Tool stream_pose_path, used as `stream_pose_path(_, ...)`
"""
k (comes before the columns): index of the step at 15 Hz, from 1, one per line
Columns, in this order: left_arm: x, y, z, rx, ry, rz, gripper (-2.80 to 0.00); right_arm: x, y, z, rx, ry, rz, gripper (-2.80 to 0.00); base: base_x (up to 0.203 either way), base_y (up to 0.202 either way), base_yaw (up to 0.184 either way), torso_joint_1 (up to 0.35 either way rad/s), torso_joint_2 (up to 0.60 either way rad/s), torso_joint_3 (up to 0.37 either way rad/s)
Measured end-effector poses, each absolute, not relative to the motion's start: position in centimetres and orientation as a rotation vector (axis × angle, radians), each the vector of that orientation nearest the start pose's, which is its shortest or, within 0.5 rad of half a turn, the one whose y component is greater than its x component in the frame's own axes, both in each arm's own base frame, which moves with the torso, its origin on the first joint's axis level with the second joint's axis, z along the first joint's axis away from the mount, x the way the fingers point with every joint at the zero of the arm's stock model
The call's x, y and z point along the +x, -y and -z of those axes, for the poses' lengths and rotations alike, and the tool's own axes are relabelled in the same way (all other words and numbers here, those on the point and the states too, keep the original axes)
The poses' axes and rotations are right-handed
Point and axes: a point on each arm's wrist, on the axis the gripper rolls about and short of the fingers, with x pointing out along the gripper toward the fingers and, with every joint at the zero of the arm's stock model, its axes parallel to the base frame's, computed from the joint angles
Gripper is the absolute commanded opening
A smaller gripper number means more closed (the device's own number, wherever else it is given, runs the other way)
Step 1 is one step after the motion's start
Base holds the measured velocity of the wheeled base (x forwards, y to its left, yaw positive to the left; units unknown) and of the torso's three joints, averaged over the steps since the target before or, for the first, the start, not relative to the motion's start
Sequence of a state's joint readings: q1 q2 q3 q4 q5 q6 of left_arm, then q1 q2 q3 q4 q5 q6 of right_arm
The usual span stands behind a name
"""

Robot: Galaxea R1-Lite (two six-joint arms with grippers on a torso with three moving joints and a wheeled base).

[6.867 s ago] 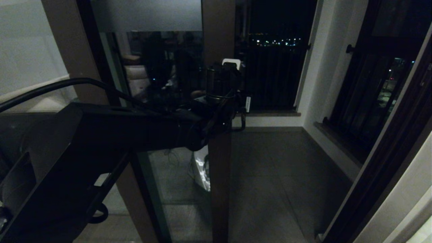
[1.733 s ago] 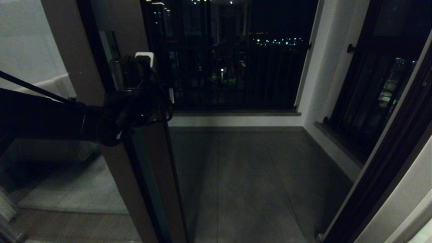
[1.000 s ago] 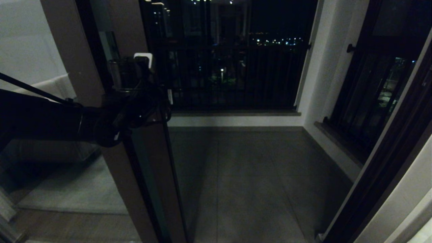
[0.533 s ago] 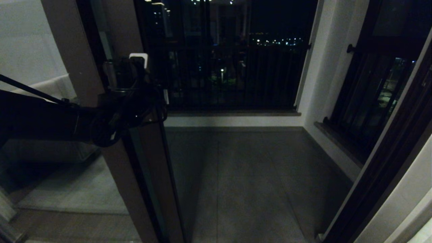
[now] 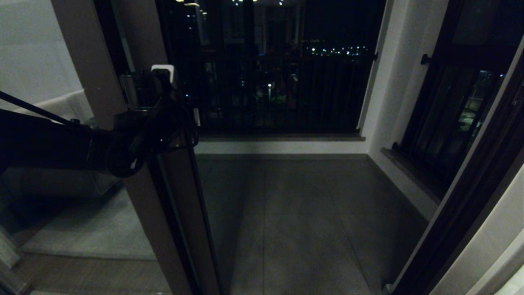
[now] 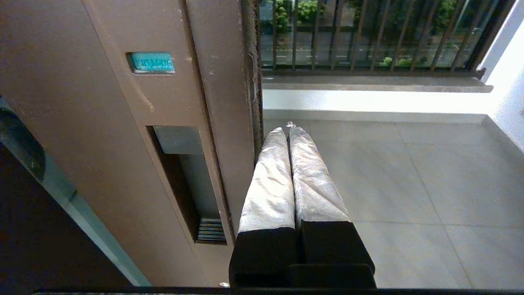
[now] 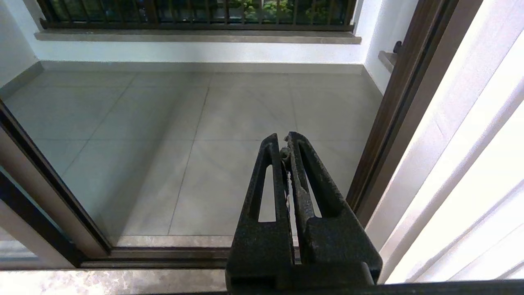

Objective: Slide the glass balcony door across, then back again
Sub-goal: Open the slid door

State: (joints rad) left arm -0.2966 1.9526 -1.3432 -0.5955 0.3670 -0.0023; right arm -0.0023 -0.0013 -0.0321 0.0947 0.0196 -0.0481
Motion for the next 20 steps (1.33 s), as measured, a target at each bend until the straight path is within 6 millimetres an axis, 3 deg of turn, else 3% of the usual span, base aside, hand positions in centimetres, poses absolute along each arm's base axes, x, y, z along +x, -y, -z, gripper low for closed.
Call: stream_pose_path(20,38.4,9.5,-23.4,0.006,-0.033,-0.085,-2.8,-2.6,-0.1,-7.5,-0.047,-0.061,-0.018,-2.8,0.0,0.0,0.0,0.0,0.0,0.0)
